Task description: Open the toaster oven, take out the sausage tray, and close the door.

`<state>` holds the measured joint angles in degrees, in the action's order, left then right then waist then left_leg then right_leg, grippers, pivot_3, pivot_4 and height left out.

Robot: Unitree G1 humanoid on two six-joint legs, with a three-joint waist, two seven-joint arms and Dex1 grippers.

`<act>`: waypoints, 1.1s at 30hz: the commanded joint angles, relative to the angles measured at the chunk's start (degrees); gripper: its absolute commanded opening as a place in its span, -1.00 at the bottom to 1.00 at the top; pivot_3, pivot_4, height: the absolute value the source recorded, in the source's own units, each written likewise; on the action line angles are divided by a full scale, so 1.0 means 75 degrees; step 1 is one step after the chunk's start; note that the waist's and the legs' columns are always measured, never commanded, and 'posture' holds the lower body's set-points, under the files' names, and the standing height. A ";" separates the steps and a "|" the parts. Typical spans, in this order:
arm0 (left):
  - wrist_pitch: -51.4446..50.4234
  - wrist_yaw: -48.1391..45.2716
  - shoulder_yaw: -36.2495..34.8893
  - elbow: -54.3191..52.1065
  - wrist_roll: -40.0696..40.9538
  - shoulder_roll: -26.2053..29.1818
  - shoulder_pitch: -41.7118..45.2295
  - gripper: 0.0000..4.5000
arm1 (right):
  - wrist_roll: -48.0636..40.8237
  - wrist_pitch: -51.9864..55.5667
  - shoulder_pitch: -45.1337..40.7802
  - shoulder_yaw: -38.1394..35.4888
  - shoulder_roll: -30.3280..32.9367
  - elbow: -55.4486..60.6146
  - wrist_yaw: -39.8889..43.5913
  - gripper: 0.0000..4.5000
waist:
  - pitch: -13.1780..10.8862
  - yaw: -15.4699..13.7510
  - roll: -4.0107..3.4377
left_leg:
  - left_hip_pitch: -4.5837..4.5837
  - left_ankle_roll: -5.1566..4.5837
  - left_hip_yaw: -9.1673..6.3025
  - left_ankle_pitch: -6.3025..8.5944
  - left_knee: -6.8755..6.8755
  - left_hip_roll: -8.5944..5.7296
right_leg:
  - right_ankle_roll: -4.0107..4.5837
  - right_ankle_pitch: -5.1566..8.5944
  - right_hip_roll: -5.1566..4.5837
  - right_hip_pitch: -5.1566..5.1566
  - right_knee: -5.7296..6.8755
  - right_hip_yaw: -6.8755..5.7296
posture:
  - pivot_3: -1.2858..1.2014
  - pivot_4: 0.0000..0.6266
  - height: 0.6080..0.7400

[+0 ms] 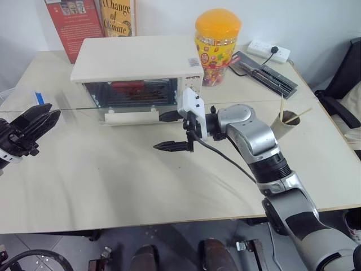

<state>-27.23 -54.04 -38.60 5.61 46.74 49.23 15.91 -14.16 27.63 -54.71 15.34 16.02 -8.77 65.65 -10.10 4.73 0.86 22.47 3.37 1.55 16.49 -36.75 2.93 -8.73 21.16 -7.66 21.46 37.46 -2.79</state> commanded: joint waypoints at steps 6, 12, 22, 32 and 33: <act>0.0691 -0.0314 0.0990 0.1398 -0.0738 0.0130 0.1618 -0.99 | -0.0288 0.0527 0.0550 0.0064 -0.0213 0.1339 -0.0462 1.00 | -0.0001 0.0018 0.0003 | 0.0000 0.0001 0.0010 0.0000 0.0000 0.0003 | 0.0000 0.0000 0.0002 0.0011 0.0005 -0.0002 | 0.03 -0.52 1.00; 0.0193 -0.1154 0.2335 0.2161 -0.1455 0.0408 0.2154 -0.99 | -0.0320 0.0989 0.0918 0.0019 -0.0022 0.2004 -0.0776 1.00 | -0.0001 0.0027 0.0003 | -0.0005 0.0001 0.0028 0.0001 0.0001 0.0002 | 0.0000 0.0000 -0.0001 0.0012 0.0003 0.0000 | 0.03 -0.52 1.00; 0.0060 -0.1773 0.2977 0.2364 -0.1796 0.0280 0.2411 -0.99 | -0.0297 0.2468 0.2024 0.0207 0.2095 0.3852 -0.0617 1.00 | -0.0004 -0.0144 0.0010 | 0.0000 -0.0003 0.0029 0.0003 -0.0014 0.0001 | 0.0000 0.0000 -0.0005 0.0007 0.0001 0.0000 | 0.03 -0.52 1.00; 0.0237 -0.2108 0.3676 0.2192 -0.2440 0.0206 0.1959 -0.99 | -0.0841 0.2620 0.1822 -0.0582 0.3236 0.4245 -0.0647 1.00 | -0.0015 -0.0242 0.0025 | -0.0001 -0.0013 0.0059 0.0009 -0.0034 0.0002 | 0.0004 -0.0002 -0.0010 0.0009 -0.0008 0.0009 | 0.03 -0.52 1.00; 0.0274 -0.2086 0.3733 0.2195 -0.2502 0.0163 0.1952 -0.99 | -0.0848 0.2546 0.1609 -0.0641 0.2996 0.4076 -0.0834 1.00 | -0.0016 -0.0247 0.0026 | -0.0003 -0.0013 0.0060 0.0009 -0.0035 0.0006 | 0.0008 -0.0002 -0.0008 0.0010 -0.0006 0.0009 | 0.03 -0.52 1.00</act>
<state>-26.60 -69.26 -10.53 23.40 28.81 50.25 30.41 -19.57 48.46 -40.18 12.58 40.81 22.36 61.53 -10.22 2.88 1.05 22.45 3.27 2.00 16.56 -37.03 2.99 -8.65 21.13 -7.71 21.54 37.42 -2.73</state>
